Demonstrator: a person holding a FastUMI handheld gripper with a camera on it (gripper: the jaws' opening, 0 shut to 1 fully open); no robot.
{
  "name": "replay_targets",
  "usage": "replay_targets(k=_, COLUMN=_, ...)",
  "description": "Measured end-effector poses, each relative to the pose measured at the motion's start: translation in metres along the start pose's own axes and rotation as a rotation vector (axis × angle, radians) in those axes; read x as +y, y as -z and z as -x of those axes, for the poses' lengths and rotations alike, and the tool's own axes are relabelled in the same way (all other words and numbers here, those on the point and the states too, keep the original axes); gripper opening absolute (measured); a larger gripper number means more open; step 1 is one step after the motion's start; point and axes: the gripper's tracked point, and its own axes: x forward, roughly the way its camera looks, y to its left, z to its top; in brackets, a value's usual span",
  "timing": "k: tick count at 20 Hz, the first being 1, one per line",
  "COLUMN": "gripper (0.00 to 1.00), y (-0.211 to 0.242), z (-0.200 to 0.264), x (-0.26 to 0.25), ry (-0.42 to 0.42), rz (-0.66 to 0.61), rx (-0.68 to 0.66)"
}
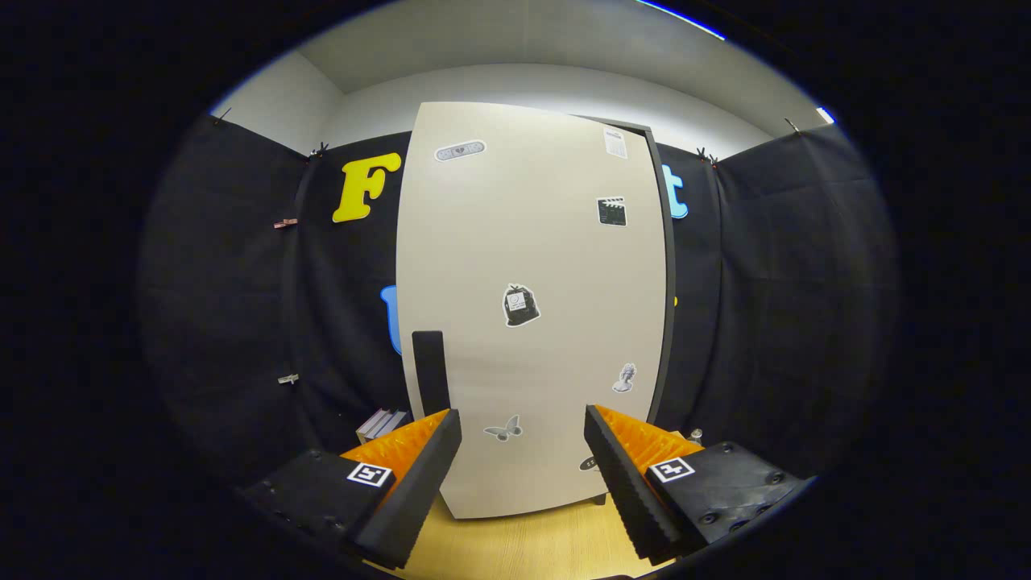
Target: Open the shoe cabinet door, grab the shoes and put them into the shoe cabinet, then close the shoe cabinet door.
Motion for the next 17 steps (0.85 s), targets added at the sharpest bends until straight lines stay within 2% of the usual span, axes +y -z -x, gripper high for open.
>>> replay_targets(k=17, gripper=1.0, y=-0.0032, z=-0.0033, x=-0.0002, ry=0.003, rz=0.024, rx=0.0)
